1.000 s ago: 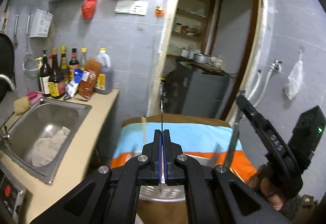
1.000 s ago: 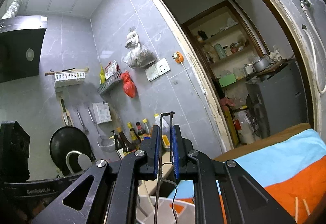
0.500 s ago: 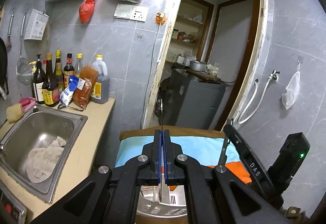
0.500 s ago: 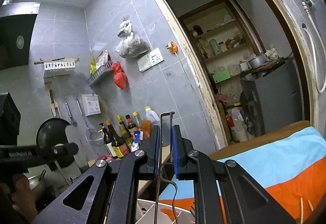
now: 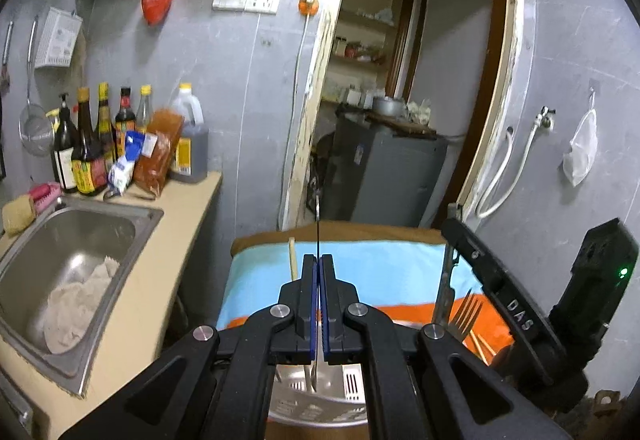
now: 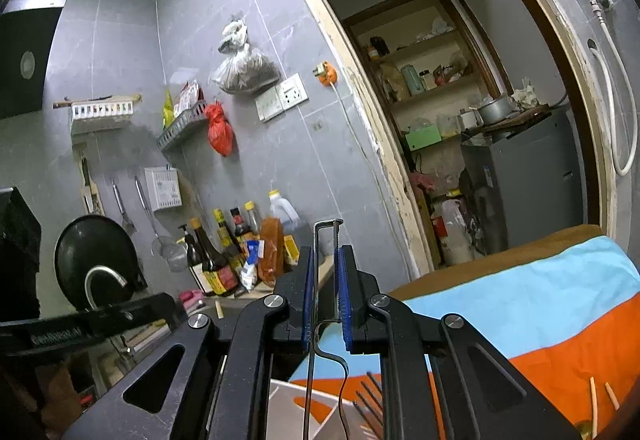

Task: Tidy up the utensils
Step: 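Lift the knife and tongs and carry both tools over the white caddy, then open both tools to drop the knife and tongs into the caddy, then lower the left tool onto the gold spoon while the right tool closes on a chopstick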

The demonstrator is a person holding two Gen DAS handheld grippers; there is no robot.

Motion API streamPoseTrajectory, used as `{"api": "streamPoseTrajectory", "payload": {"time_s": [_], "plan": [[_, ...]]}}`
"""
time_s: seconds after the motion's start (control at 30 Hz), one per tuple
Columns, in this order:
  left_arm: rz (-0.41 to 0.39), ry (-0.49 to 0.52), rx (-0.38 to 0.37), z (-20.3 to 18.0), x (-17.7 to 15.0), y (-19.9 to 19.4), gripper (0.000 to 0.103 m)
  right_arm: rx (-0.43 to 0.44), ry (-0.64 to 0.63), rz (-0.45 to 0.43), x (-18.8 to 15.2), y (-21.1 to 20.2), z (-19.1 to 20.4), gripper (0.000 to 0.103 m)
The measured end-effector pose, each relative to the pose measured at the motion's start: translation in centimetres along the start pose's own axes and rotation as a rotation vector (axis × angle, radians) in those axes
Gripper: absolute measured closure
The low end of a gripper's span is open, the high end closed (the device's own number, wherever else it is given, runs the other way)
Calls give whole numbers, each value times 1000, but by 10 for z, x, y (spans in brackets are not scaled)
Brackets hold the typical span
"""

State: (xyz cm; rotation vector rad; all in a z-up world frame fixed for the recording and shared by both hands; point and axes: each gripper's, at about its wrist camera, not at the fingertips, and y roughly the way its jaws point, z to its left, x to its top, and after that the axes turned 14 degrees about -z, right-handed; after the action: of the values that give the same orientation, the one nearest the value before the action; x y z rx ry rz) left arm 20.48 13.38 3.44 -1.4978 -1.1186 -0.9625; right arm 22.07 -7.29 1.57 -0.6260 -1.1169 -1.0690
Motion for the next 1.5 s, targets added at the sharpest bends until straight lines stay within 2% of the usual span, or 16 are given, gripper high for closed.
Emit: {"api": "streamPoseTrajectory", "payload": {"time_s": [0.13,0.2,0.27,0.37,0.43,0.5,0.6,0.63,0.7,0.77,0.83,1.1,1.5], "plan": [[66,-80,-43,8,-8,4,100,-7,-6,39,-1,-4,-3,90],[95,-104,-43,12,-10,7,100,-12,-8,36,0,-7,-5,84],[108,-105,-31,13,-12,8,100,-10,1,36,4,-12,-8,70],[98,-111,-35,12,-11,4,95,-10,-2,37,9,-18,-8,65],[82,-113,-39,10,-10,0,83,-19,-3,32,14,-23,-10,61],[62,-124,-42,8,-8,-3,63,-31,-8,24,20,-29,-11,50],[20,-129,-38,3,-6,-9,43,-44,-34,21,28,-38,-14,46],[-1,-121,-31,-2,-6,-12,41,-50,-41,21,31,-42,-15,42],[-30,-97,-16,-10,-6,-17,20,-61,-56,15,38,-49,-18,34],[-67,-65,7,-19,-8,-22,9,-77,-77,13,46,-59,-22,16],[-99,-28,21,-31,-11,-28,6,-92,-93,13,53,-67,-24,7],[-102,41,46,-74,-33,-39,2,-165,-157,57,68,-102,-50,3],[-35,36,41,-132,-76,-44,2,-274,-179,152,76,-141,-122,3]]}}
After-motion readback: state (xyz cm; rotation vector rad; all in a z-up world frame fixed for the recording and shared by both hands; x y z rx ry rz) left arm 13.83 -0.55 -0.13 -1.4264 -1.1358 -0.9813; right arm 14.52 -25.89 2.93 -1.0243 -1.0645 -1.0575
